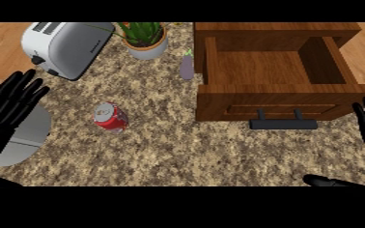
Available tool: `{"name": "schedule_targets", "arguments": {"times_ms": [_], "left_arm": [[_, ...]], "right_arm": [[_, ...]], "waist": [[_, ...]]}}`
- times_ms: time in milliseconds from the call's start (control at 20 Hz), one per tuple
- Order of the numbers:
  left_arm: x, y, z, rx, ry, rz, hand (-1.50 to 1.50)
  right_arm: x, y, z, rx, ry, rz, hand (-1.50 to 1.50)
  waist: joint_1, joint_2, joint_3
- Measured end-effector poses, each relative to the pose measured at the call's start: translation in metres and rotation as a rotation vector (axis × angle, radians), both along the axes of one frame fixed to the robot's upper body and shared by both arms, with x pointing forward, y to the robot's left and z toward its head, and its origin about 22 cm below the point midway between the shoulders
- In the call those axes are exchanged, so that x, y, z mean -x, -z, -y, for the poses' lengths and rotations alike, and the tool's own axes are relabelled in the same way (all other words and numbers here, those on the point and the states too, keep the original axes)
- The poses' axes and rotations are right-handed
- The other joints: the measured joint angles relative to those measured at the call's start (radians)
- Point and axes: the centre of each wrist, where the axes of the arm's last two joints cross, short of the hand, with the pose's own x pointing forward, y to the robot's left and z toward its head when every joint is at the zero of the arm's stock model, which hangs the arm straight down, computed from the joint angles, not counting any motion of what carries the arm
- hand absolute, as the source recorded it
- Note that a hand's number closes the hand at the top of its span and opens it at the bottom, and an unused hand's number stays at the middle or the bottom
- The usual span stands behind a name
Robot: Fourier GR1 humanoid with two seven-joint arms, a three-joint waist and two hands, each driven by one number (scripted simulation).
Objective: Pick up the can, place it into the drawer and close the drawer
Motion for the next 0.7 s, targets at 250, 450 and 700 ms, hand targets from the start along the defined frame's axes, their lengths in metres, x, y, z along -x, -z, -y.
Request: {"name": "schedule_targets", "arguments": {"times_ms": [250, 450, 700], "left_arm": [[0.009, -0.009, -0.012, -0.001, -0.004, -0.012, -1.50], [0.014, -0.014, -0.021, 0.031, -0.018, -0.040, -1.50], [0.015, -0.018, -0.028, 0.114, -0.029, -0.099, -1.50]], "right_arm": [[0.015, 0.010, 0.021, -0.001, 0.007, 0.000, -1.50], [0.023, 0.010, 0.033, -0.005, 0.000, -0.001, -1.50], [0.040, 0.011, 0.040, -0.005, -0.001, -0.007, -1.50]], "waist": [[0.001, 0.000, 0.000], [0.002, 0.000, 0.000], [-0.001, -0.001, 0.000]]}}
